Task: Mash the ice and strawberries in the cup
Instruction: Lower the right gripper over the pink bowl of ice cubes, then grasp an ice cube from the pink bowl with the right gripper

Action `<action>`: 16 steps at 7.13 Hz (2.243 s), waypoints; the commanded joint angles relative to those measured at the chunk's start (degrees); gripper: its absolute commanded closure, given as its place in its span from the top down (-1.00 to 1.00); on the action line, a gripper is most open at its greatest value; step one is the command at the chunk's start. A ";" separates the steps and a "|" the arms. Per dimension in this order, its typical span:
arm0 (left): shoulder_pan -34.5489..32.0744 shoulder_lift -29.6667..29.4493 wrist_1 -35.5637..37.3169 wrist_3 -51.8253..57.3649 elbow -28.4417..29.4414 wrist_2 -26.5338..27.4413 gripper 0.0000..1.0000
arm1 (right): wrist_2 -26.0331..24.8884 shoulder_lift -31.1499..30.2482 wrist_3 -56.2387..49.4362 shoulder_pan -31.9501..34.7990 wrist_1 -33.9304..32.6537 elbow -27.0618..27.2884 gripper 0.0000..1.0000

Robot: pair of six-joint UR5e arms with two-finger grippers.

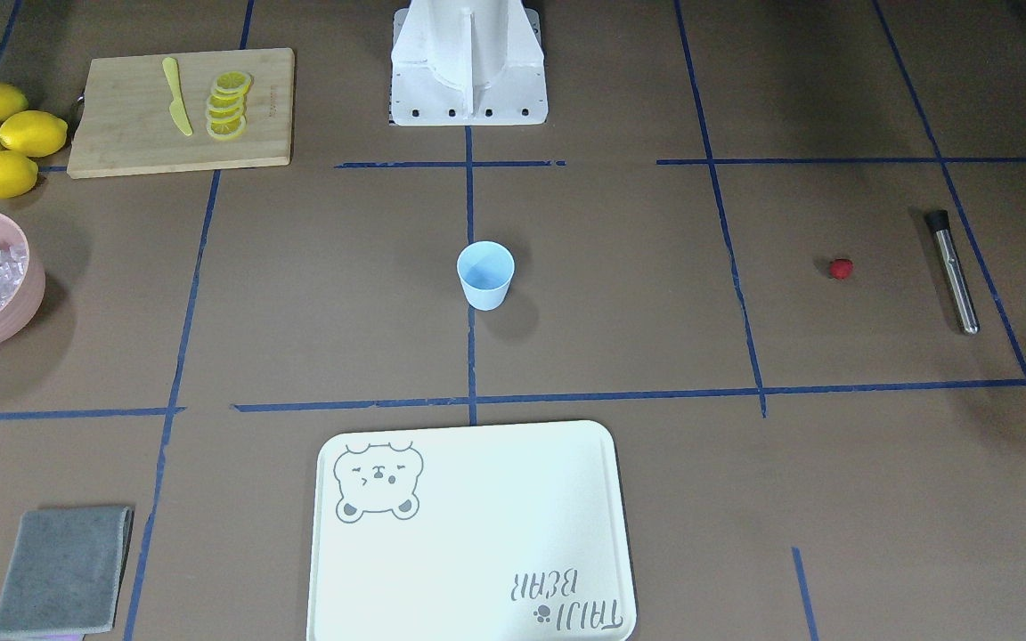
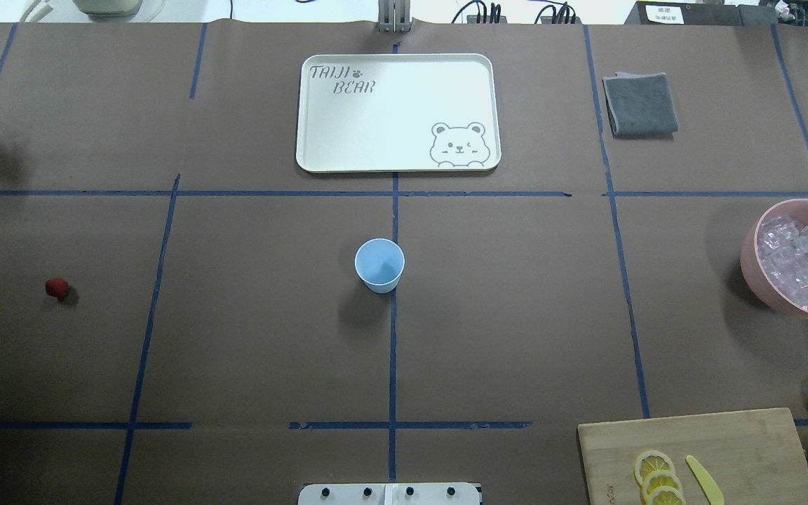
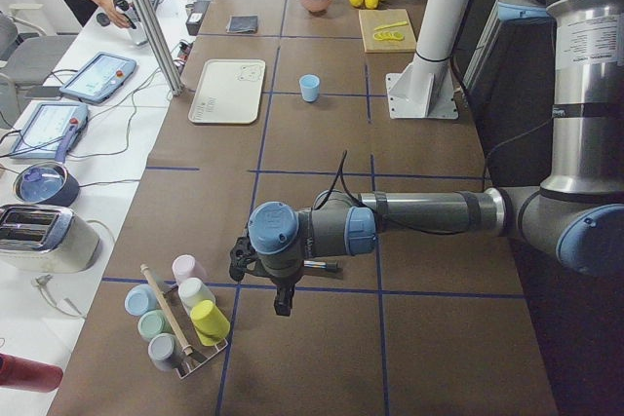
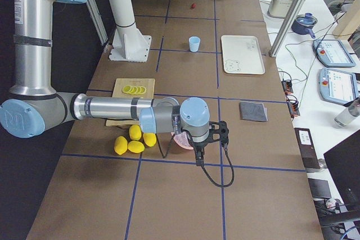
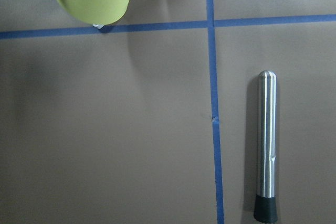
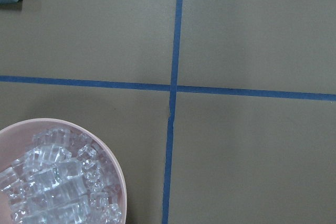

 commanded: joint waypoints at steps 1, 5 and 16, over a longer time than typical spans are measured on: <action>0.00 -0.08 -1.14 -0.11 -0.23 -0.06 1.00 | 0.18 0.21 0.62 -2.74 -0.26 3.31 1.00; 0.00 0.01 -2.01 -1.61 -0.23 -0.06 1.00 | -3.07 -0.23 3.53 -15.32 -0.09 9.75 0.79; 0.00 0.01 -2.19 -1.52 -0.31 -0.15 1.00 | -7.55 -0.40 2.47 -25.01 -0.09 3.96 0.14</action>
